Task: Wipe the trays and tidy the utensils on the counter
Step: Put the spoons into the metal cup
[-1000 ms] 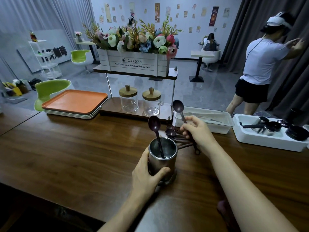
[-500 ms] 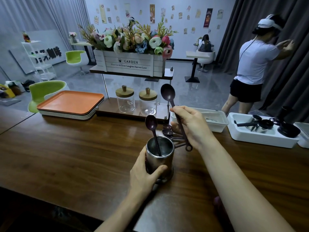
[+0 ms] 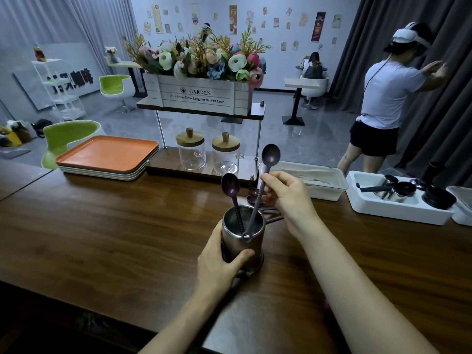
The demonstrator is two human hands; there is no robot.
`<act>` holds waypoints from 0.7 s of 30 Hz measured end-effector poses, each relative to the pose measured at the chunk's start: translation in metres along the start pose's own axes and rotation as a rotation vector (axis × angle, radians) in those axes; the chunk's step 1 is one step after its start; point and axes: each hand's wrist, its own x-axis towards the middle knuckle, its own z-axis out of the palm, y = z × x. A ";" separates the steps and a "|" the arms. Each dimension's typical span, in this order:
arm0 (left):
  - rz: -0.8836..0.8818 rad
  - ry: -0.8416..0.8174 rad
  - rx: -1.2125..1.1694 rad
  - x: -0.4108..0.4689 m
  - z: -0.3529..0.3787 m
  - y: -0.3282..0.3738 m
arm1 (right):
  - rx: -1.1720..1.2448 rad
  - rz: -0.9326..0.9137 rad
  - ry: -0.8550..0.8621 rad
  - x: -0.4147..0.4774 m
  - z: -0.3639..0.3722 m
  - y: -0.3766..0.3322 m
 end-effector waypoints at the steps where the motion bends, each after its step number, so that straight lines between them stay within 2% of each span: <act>1: 0.001 0.001 0.001 0.000 0.000 0.000 | 0.016 -0.002 0.011 0.000 0.000 0.000; 5: 0.010 0.009 0.008 0.000 0.000 0.001 | -0.040 -0.033 0.065 0.002 -0.005 0.000; 8: 0.021 0.013 0.000 -0.001 -0.001 0.003 | -0.182 -0.021 -0.001 -0.002 -0.006 0.007; 13: 0.030 0.025 -0.013 -0.001 -0.002 0.004 | -0.278 -0.024 -0.102 -0.008 -0.005 0.029; 21: 0.031 0.035 -0.007 -0.001 0.000 0.004 | -0.200 0.024 -0.154 -0.012 -0.010 0.041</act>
